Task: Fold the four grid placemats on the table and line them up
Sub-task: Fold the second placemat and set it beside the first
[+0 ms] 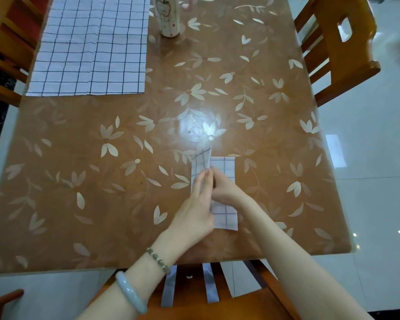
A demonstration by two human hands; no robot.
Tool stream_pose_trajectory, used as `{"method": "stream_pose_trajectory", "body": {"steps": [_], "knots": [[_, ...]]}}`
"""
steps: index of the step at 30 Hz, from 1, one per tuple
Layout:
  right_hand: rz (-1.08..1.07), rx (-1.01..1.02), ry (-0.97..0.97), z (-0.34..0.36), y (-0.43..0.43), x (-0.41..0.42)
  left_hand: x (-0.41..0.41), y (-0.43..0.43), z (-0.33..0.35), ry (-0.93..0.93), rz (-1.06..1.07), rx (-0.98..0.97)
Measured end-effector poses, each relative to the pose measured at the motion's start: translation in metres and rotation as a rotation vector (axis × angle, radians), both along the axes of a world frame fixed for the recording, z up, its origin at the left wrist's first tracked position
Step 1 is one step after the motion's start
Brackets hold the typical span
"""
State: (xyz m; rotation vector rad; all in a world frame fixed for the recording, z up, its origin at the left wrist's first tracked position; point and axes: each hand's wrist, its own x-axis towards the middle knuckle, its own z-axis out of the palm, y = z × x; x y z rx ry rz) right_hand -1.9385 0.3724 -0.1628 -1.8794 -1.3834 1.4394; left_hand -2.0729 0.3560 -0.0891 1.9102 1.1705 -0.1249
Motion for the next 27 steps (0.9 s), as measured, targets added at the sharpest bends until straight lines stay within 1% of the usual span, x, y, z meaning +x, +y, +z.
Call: {"method": "stream_pose_trajectory", "body": {"steps": [1, 2, 3, 5, 7, 11, 15, 18, 20, 21, 23, 25, 27], "knots": [[-0.188, -0.017, 0.2, 0.005, -0.005, 0.008, 0.008, -0.003, -0.003, 0.017, -0.006, 0.006], [-0.37, -0.024, 0.33, 0.007, -0.011, 0.016, 0.016, -0.006, -0.006, 0.031, -0.013, 0.01], [-0.533, -0.01, 0.399, 0.006, -0.015, 0.025, 0.024, -0.008, -0.01, 0.044, -0.02, 0.016], [-0.765, 0.033, 0.466, 0.004, -0.022, 0.039, 0.038, -0.011, -0.016, 0.062, -0.043, 0.037], [-0.872, 0.01, 0.452, 0.007, -0.024, 0.045, 0.049, -0.011, -0.024, 0.075, -0.063, 0.06], [-0.818, -0.051, 0.363, 0.009, -0.023, 0.046, 0.06, -0.011, -0.038, 0.062, -0.066, 0.033], [-0.785, -0.086, 0.065, 0.001, -0.017, 0.043, 0.058, -0.013, -0.058, 0.009, -0.084, -0.016], [-0.713, -0.102, -0.098, 0.003, -0.013, 0.043, 0.051, -0.012, -0.062, -0.122, -0.108, -0.067], [-0.667, -0.109, -0.139, 0.005, -0.012, 0.042, 0.045, -0.011, -0.057, -0.227, -0.085, -0.076], [-0.662, -0.11, -0.137, 0.005, -0.011, 0.042, 0.04, -0.007, -0.055, -0.264, -0.056, -0.046], [-0.67, -0.1, -0.14, 0.005, -0.011, 0.041, 0.028, 0.005, -0.057, -0.261, 0.027, 0.124], [-0.655, -0.086, -0.171, 0.004, -0.011, 0.039, 0.016, 0.022, -0.063, -0.175, 0.1, 0.319], [-0.623, -0.057, -0.223, 0.004, -0.012, 0.038, 0.005, 0.039, -0.07, -0.061, 0.071, 0.405]]}}
